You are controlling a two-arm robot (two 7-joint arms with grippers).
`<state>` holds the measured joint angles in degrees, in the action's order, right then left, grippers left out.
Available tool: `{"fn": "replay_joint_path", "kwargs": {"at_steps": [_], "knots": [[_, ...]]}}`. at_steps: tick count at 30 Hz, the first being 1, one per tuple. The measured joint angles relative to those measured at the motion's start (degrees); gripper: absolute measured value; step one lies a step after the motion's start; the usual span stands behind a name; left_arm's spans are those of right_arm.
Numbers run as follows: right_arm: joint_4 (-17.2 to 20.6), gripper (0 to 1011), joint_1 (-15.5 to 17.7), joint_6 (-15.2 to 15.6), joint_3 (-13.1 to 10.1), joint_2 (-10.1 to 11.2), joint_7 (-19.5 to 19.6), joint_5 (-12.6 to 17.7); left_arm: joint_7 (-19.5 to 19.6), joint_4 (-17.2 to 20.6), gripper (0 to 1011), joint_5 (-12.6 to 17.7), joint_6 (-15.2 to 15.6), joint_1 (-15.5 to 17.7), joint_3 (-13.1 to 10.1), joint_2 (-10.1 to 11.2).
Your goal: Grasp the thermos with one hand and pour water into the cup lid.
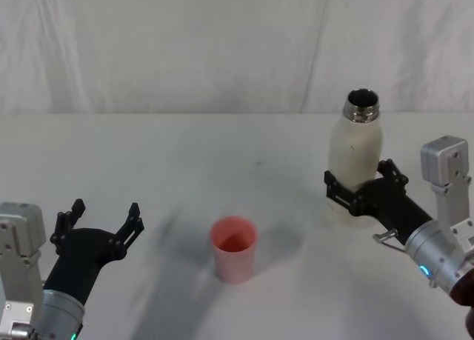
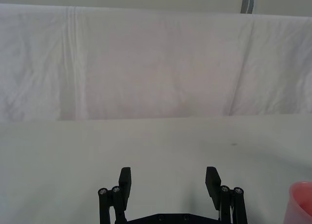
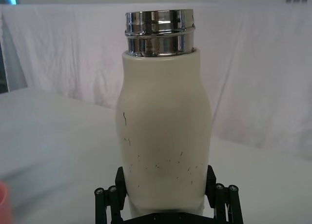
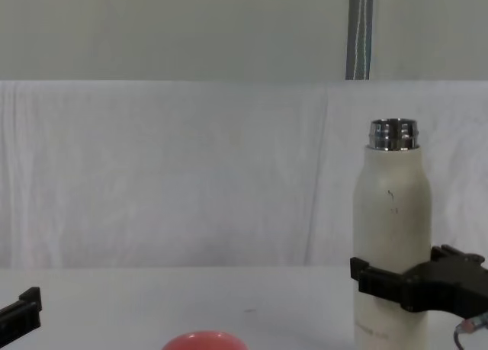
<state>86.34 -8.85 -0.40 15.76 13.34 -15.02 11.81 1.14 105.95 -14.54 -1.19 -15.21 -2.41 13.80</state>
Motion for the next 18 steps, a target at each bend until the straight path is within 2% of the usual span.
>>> {"fn": "replay_joint_path", "kwargs": {"at_steps": [8,18], "knots": [[1.8,953,0.0,-2.6,0.3,2.6,0.0,-4.6,0.0,0.0,1001,0.0,0.0,0.0,0.0,0.0],[3.2,953,1.0,-3.2,0.0,4.3,0.5,-8.7,0.0,0.0,1001,0.0,0.0,0.0,0.0,0.0]]}}
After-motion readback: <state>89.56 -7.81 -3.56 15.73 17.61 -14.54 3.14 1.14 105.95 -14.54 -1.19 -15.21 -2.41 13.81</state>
